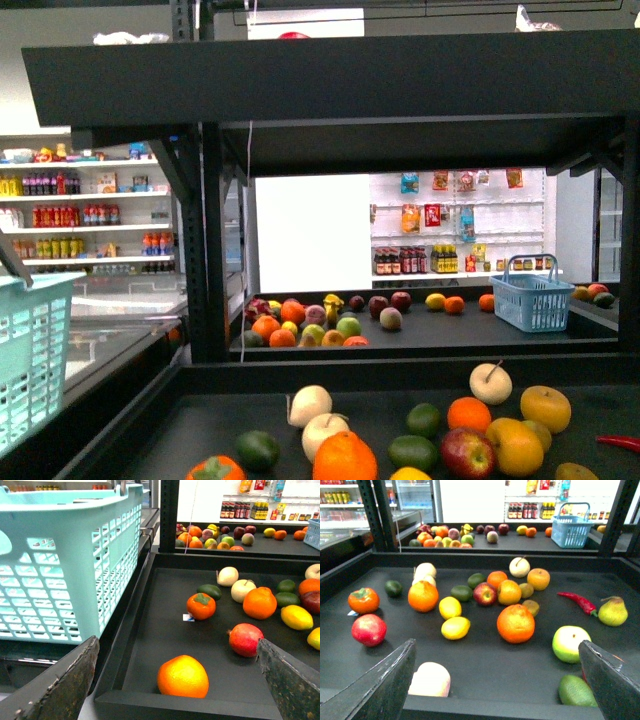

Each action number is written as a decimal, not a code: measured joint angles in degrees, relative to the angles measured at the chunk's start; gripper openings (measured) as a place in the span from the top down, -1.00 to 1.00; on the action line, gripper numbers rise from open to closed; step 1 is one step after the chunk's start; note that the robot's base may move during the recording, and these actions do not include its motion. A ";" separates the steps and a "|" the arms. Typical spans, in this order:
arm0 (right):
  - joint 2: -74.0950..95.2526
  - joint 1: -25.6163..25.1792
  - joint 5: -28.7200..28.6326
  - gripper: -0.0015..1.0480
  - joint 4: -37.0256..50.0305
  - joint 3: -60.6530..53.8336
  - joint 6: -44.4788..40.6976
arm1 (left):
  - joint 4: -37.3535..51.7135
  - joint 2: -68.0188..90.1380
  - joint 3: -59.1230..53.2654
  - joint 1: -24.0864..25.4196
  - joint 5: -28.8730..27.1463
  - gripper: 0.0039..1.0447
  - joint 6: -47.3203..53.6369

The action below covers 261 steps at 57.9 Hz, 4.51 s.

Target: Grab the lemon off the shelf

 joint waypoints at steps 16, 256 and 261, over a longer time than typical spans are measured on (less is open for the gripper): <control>0.00 0.00 0.02 -0.86 0.02 0.00 0.00 | 0.00 0.00 0.00 0.00 0.02 -0.85 0.04; -0.02 0.00 0.02 -0.86 0.02 0.00 0.00 | 11.69 99.62 73.81 -14.84 35.67 0.84 -50.64; -0.02 0.00 -0.02 -0.86 0.02 0.00 0.00 | 12.41 100.69 74.07 -15.91 36.30 0.84 -51.10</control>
